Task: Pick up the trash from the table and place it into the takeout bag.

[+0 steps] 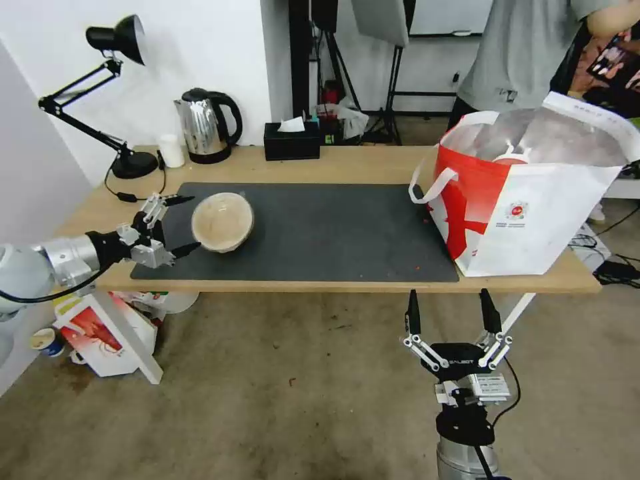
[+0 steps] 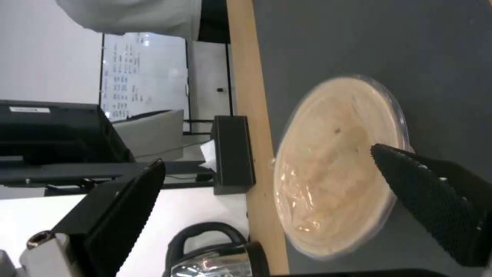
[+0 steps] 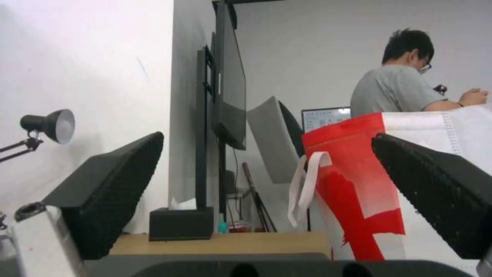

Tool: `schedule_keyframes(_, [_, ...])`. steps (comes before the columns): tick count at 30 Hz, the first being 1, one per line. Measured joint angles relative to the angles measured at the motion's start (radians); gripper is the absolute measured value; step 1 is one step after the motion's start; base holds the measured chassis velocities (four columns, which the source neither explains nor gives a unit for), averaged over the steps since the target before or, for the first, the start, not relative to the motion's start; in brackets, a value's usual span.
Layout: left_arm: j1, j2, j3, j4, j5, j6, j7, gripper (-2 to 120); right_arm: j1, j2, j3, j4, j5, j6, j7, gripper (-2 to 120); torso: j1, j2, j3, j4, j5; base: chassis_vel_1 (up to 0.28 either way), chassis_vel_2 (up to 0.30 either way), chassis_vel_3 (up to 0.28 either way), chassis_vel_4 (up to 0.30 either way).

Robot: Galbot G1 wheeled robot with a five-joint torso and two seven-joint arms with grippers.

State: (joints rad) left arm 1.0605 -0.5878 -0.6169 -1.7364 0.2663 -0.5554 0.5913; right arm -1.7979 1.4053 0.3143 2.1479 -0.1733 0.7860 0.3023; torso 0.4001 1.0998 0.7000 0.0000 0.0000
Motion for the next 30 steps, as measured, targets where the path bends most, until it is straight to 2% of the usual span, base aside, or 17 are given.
schedule_keyframes(30, [-0.069,0.004,0.065,0.030,0.026,0.005,0.026,100,0.000,0.000,0.000,0.000,0.000,0.000,0.000,100,0.000,0.000,0.000,0.0000,0.0000,0.000,0.000,0.000,0.000])
